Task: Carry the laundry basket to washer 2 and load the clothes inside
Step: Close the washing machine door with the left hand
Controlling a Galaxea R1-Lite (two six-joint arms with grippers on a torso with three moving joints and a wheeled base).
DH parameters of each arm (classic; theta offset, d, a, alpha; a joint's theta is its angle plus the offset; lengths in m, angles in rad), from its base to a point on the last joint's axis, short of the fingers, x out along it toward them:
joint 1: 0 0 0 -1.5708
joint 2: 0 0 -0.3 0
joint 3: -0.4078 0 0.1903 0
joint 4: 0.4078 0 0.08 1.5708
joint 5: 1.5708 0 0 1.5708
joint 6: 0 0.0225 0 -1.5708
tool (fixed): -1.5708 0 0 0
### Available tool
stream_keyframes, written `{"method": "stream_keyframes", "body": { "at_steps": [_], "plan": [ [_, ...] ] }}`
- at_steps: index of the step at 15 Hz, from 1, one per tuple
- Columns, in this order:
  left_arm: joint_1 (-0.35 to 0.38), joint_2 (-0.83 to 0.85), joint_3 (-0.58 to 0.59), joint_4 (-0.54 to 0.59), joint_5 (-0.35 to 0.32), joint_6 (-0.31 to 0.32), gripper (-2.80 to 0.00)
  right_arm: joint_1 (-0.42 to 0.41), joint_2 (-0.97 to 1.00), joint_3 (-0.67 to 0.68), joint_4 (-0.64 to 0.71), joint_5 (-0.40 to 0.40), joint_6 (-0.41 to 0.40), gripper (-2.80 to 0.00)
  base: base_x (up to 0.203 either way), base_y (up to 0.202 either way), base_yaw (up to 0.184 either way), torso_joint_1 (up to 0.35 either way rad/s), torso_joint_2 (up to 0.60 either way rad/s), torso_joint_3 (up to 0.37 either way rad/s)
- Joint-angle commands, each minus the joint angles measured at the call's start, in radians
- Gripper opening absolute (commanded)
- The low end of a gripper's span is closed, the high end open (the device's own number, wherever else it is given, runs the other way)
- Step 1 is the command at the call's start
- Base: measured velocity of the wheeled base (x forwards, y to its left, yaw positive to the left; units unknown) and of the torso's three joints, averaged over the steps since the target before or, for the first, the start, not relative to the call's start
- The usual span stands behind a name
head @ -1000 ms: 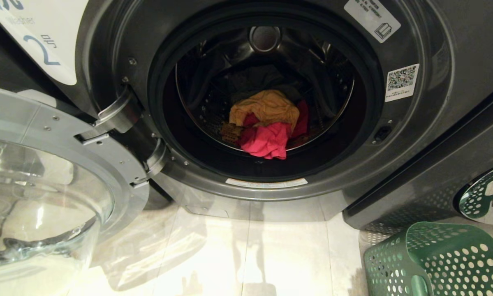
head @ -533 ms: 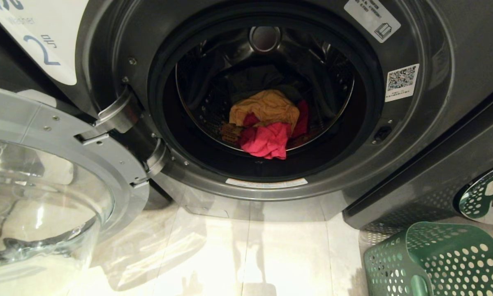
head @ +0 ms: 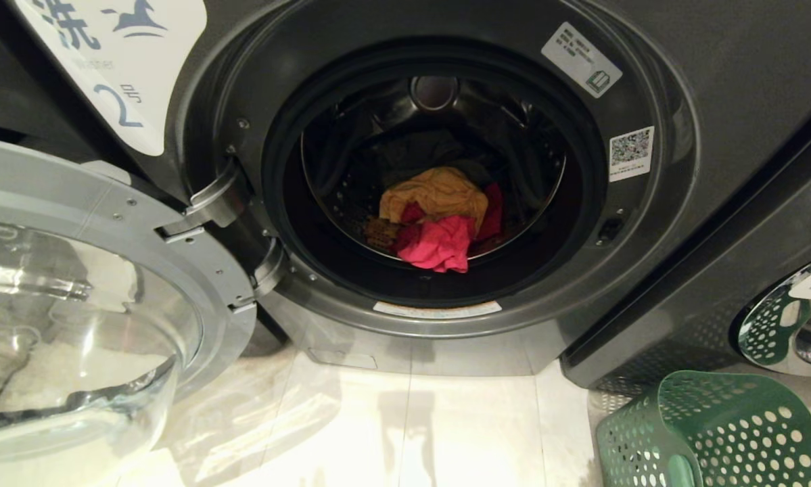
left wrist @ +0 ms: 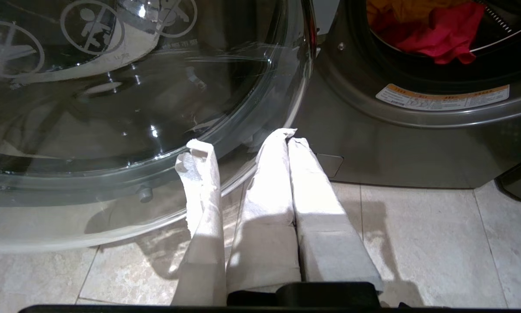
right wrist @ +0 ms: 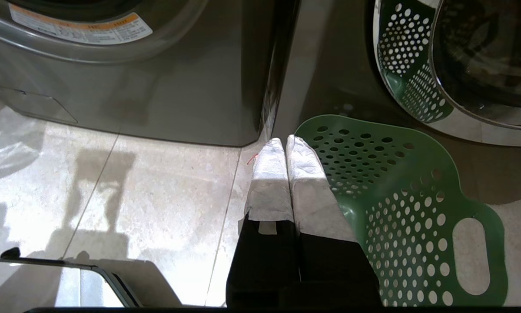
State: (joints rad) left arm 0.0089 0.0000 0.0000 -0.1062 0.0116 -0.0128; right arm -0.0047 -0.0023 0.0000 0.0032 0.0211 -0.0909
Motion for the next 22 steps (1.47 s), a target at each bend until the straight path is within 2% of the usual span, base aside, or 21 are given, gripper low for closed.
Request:
{"method": "stream_keyframes", "body": {
  "at_steps": [1, 9, 18, 22],
  "plan": [
    [0.000, 0.002, 0.040, -0.001, 0.001, 0.000, -2.80, 0.000, 0.002, 0.000, 0.000, 0.000, -0.001, -2.80, 0.000, 0.000, 0.000, 0.000, 0.00, 0.203],
    [0.000, 0.002, 0.040, -0.001, 0.001, 0.001, -2.80, 0.000, 0.002, 0.000, -0.002, -0.013, 0.036, -2.80, 0.000, 0.000, 0.000, 0.005, 0.00, 0.202],
    [0.000, 0.002, 0.040, -0.001, 0.001, -0.001, -2.80, 0.000, 0.002, 0.000, -0.002, -0.013, 0.036, -2.80, 0.000, 0.000, 0.000, 0.003, 0.00, 0.200],
    [0.000, 0.002, 0.040, -0.003, 0.001, -0.006, -2.80, 0.000, 0.002, 0.000, -0.002, -0.013, 0.037, -2.80, 0.000, 0.000, 0.000, 0.001, 0.00, 0.073]
  ]
}}
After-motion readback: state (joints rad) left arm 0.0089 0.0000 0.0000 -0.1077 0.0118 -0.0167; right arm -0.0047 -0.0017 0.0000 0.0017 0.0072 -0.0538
